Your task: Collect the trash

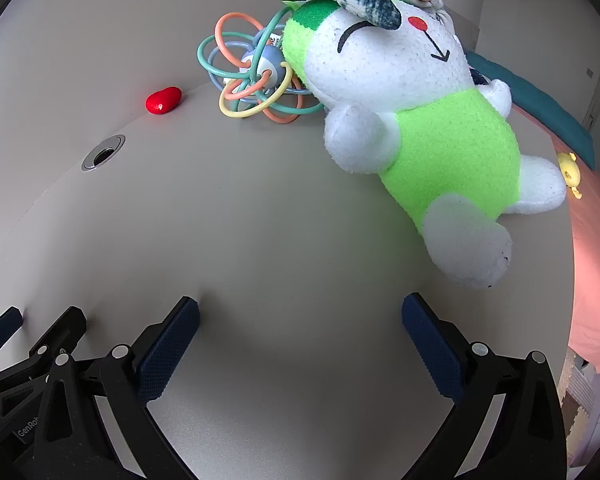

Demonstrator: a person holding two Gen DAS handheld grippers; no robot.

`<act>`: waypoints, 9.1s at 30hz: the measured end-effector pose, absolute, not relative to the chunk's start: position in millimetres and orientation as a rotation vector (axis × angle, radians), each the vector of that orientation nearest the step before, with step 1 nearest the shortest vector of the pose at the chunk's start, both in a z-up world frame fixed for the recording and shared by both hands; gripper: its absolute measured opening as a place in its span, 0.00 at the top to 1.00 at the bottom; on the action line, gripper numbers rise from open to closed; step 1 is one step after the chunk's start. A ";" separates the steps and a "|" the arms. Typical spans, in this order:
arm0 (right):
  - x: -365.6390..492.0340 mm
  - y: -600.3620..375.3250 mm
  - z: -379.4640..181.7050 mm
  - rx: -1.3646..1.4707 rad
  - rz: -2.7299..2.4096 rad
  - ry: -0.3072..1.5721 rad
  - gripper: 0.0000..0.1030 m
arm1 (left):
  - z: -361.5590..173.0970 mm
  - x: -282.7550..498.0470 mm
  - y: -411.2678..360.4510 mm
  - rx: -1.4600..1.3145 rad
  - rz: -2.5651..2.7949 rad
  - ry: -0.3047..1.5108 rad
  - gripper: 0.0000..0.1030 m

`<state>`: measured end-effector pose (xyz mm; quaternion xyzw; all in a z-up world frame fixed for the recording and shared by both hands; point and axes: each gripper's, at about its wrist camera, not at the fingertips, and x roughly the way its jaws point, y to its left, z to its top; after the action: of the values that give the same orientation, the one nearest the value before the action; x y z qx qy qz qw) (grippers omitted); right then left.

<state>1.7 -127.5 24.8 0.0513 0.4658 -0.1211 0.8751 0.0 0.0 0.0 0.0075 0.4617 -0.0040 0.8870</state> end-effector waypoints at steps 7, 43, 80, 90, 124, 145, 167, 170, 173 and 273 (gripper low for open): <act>1.7 -127.5 24.7 0.107 -0.253 0.972 0.02 | 0.0 0.0 0.0 0.016 -0.008 0.960 0.06; 2.3 -127.6 24.5 0.109 -0.252 0.972 0.02 | 0.0 0.0 0.0 0.015 -0.009 0.960 0.06; -38.8 -138.7 73.3 0.053 -0.066 0.915 0.04 | 60.4 -15.5 -5.2 -0.014 -0.079 0.867 0.06; -26.6 -185.3 127.1 -0.009 -0.066 0.805 0.24 | 116.6 1.1 -39.5 -0.021 -0.143 0.786 0.06; 19.2 -237.9 95.5 -0.032 0.081 0.736 0.81 | 123.8 131.8 -270.2 0.416 -0.579 0.859 0.82; -73.7 -294.3 183.7 0.037 -0.066 0.482 0.86 | 262.4 16.4 -261.7 0.242 -0.598 0.463 0.89; -295.5 -500.7 152.7 0.193 -0.681 0.475 0.88 | 230.3 -119.0 -436.4 0.344 -0.975 0.461 0.89; -324.1 -521.0 145.5 0.216 -0.756 0.480 0.95 | 210.0 -141.6 -457.2 0.370 -1.039 0.492 0.89; -342.8 -530.4 141.4 0.229 -0.799 0.479 0.99 | 184.2 -158.3 -476.0 0.392 -1.091 0.536 0.89; 127.6 -265.9 63.0 0.116 0.067 0.876 0.50 | 58.6 161.0 -89.5 -0.028 -0.445 0.848 0.11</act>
<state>127.6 -265.9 63.0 0.0560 0.4239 0.0324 0.9034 161.0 -89.5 58.6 -0.0137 0.4081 -0.2142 0.8873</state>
